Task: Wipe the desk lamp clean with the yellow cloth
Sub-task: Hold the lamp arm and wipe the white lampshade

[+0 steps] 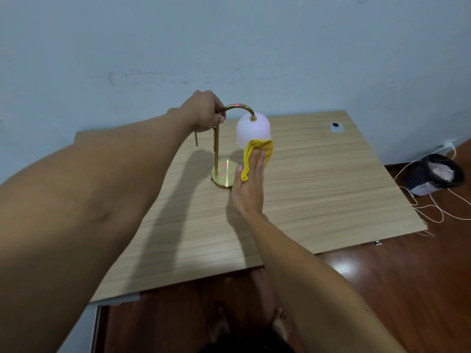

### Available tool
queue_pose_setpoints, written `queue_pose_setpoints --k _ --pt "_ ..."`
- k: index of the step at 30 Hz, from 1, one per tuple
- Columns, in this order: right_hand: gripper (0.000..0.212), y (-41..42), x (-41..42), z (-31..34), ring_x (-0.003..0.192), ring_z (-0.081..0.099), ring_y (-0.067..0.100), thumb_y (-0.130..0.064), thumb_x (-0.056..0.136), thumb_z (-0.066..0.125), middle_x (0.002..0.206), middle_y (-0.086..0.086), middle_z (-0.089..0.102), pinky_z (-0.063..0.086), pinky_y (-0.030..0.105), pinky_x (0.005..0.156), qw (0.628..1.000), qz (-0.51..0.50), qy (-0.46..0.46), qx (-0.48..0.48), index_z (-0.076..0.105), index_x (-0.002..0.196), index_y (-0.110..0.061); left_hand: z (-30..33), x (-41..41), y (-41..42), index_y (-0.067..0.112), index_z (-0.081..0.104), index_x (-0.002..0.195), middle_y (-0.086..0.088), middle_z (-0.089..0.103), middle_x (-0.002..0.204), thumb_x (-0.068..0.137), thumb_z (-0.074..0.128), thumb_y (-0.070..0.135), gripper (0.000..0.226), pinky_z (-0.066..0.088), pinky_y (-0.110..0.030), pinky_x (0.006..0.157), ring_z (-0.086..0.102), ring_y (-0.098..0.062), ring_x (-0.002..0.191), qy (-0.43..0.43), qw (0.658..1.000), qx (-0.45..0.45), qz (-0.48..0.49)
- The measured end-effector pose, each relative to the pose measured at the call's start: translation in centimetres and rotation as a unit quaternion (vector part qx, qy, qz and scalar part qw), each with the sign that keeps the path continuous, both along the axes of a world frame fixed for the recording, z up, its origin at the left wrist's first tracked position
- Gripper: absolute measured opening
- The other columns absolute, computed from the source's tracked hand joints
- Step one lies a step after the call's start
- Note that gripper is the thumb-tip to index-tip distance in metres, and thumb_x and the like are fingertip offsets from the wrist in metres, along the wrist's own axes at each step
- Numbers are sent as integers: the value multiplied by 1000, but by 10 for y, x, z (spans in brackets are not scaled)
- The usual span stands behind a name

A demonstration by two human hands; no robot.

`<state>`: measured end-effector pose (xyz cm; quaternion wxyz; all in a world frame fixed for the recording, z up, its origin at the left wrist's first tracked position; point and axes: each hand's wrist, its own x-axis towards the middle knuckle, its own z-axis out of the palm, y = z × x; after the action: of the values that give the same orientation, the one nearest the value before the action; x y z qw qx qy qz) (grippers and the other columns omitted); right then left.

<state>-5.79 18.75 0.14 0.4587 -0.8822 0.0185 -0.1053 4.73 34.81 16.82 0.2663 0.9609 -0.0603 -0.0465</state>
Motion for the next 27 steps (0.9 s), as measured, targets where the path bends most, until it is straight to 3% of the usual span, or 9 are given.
queue_pose_setpoints --k 3,6,9,11,14,18,20,24,27 --pt "67 -3 16 12 125 58 37 -66 96 34 141 14 60 45 49 109 916 -152 252 272 55 139 -19 0 -1 0 17 78 96 -8 76 94 91 68 16 11 57 -39 91 72 -25 93 3 1000 -4 0" --pt "51 -23 39 39 102 67 35 -56 94 44 111 14 68 55 50 96 802 -246 244 487 64 100 -10 0 -1 0 15 78 99 -9 75 95 92 68 16 12 57 -39 90 72 -26 93 0 1000 -6 4" --pt "34 -37 60 80 104 62 18 -46 96 46 115 -2 67 53 34 89 852 -186 86 482 69 105 -22 1 -1 0 13 78 101 -10 76 97 93 67 16 14 58 -41 91 72 -26 93 3 1000 -9 4" --pt "42 -36 72 107 117 58 4 -49 99 44 130 -16 64 50 28 101 921 -94 17 378 67 130 -33 2 -2 -1 12 78 102 -9 75 97 93 67 16 15 58 -40 91 71 -26 94 5 1000 -7 3" --pt "41 -26 80 123 118 58 4 -46 102 37 126 -18 67 45 26 102 982 28 21 185 69 127 -40 2 -2 -1 13 78 101 -9 75 97 93 67 16 13 57 -37 88 71 -25 94 4 1000 -7 10" --pt "45 -33 97 120 113 63 15 -46 96 36 115 -10 72 50 34 102 984 6 90 151 76 106 -28 2 -3 -2 15 78 100 -9 75 97 93 67 18 13 58 -40 89 71 -26 93 2 1000 -1 11" --pt "44 -43 103 117 94 65 21 -47 94 37 101 -1 72 56 36 84 971 -37 155 179 73 95 -23 0 -3 -1 15 78 99 -9 75 97 92 68 18 13 58 -41 90 71 -25 93 5 1000 -3 16" --pt "36 -59 95 112 58 48 21 -28 102 31 67 3 56 36 24 51 931 -78 233 269 53 75 -19 -3 0 0 18 79 99 -7 75 96 92 69 20 13 59 -41 89 72 -25 90 6 999 -23 27" --pt "40 -47 88 115 69 65 27 -37 98 36 85 10 70 49 25 53 900 -159 177 366 66 88 -13 -3 -1 2 15 79 101 -8 77 97 91 71 20 14 59 -39 88 74 -26 91 14 999 -44 28"
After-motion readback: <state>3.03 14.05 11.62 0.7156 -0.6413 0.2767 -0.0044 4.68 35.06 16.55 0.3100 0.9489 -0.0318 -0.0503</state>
